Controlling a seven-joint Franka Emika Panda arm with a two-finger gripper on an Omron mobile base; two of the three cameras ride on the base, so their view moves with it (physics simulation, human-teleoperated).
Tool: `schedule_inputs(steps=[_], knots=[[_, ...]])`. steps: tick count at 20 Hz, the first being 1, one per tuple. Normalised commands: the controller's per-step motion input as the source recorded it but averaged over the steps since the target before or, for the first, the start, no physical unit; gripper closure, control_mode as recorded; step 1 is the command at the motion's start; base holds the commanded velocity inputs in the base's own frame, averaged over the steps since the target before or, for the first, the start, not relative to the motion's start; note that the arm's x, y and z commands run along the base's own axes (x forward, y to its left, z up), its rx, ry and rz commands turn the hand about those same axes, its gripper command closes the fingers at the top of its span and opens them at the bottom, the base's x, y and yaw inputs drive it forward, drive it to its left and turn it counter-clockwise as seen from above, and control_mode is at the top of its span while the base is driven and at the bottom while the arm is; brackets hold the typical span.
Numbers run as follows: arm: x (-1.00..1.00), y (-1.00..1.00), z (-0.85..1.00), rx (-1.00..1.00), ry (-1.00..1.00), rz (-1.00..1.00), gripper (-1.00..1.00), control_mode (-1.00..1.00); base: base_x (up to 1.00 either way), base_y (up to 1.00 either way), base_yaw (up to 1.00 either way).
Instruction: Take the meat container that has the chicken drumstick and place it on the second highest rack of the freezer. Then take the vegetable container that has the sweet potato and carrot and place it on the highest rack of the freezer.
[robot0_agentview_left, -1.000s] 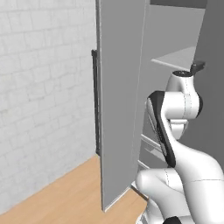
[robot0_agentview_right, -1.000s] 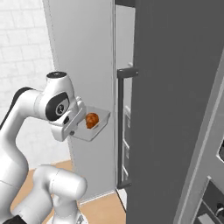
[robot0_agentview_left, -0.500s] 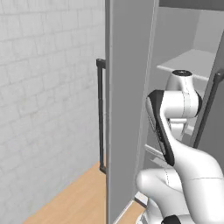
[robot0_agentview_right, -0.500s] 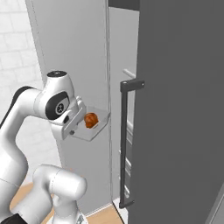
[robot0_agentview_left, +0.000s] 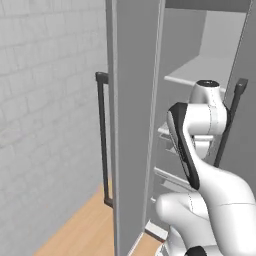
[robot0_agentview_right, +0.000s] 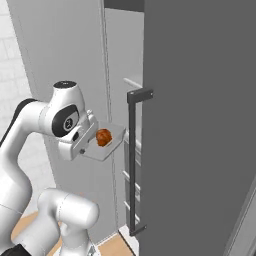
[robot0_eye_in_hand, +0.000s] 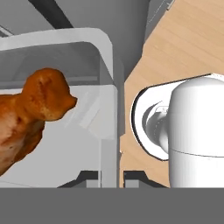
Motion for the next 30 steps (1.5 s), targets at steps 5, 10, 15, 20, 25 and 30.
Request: schedule_inputs(steps=[5, 10, 15, 20, 25, 30], knots=[[0.0, 0.0, 0.0, 0.0, 0.0, 0.0, 1.0, 1.0, 0.37, 0.02, -0.33], [0.0, 0.0, 0.0, 0.0, 0.0, 0.0, 1.0, 1.0, 0.44, 0.08, -0.29], [0.0, 0.0, 0.0, 0.0, 0.0, 0.0, 1.0, 1.0, 0.47, 0.19, -0.28], [0.0, 0.0, 0.0, 0.0, 0.0, 0.0, 1.0, 1.0, 0.55, 0.32, -0.26], [0.0, 0.0, 0.0, 0.0, 0.0, 0.0, 1.0, 1.0, 0.6, 0.21, -0.21], [0.0, 0.0, 0.0, 0.0, 0.0, 0.0, 1.0, 1.0, 0.63, 0.01, -0.17]])
